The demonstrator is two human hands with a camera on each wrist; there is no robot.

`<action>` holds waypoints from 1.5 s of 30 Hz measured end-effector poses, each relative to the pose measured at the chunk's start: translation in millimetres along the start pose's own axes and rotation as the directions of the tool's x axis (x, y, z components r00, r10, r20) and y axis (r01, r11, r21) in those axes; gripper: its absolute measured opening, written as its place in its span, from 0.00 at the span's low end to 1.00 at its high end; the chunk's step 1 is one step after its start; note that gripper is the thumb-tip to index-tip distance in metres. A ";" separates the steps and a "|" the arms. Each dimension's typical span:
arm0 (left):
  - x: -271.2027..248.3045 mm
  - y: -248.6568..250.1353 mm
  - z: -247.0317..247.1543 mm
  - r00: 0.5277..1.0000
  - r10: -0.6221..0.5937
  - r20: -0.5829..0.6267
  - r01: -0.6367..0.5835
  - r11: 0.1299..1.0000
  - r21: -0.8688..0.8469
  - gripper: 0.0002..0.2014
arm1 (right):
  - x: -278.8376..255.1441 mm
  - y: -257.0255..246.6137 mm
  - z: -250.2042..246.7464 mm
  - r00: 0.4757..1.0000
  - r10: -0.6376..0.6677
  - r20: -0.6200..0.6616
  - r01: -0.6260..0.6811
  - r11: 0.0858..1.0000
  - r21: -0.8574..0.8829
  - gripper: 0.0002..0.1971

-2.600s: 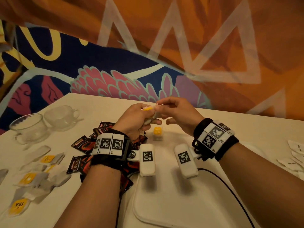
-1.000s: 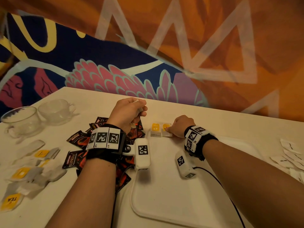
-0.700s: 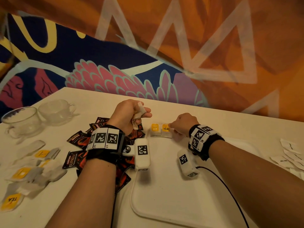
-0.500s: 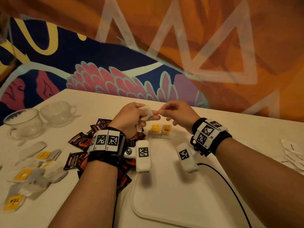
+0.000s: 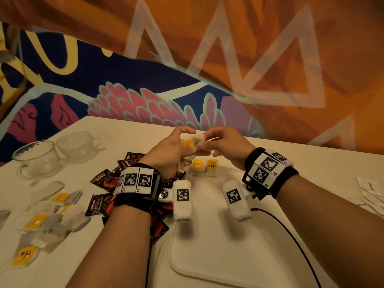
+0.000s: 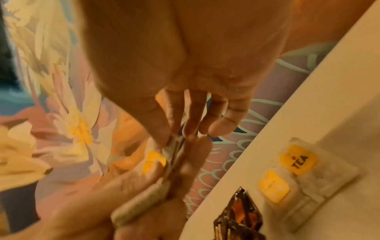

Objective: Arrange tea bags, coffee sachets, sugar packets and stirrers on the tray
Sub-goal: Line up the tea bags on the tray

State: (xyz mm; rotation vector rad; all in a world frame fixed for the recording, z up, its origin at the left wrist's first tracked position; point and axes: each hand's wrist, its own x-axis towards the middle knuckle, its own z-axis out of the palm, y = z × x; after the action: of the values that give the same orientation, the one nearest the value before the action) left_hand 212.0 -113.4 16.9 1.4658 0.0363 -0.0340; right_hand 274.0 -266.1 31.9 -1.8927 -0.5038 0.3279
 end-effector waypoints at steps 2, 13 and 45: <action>0.7 -0.6 -1.1 1.000 0.001 -0.009 -0.001 1.000 -0.010 0.17 | 0.8 -0.8 -4.4 0.995 0.051 -0.080 -0.037 0.986 0.165 0.05; 10.5 -5.8 2.3 0.951 0.180 -0.252 -0.149 0.979 0.137 0.05 | -7.7 2.8 -7.5 0.990 0.130 -0.060 -0.093 0.903 0.420 0.10; 7.7 -2.4 -9.7 0.950 -0.024 -0.310 -0.012 0.993 -0.115 0.22 | 14.8 40.9 33.9 0.971 0.168 -0.167 -0.237 0.725 -0.647 0.17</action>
State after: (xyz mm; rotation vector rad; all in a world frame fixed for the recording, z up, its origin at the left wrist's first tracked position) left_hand 219.5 -104.0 13.1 1.3430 0.2959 0.1925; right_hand 279.2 -244.1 -18.3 -2.6677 -0.3667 0.2047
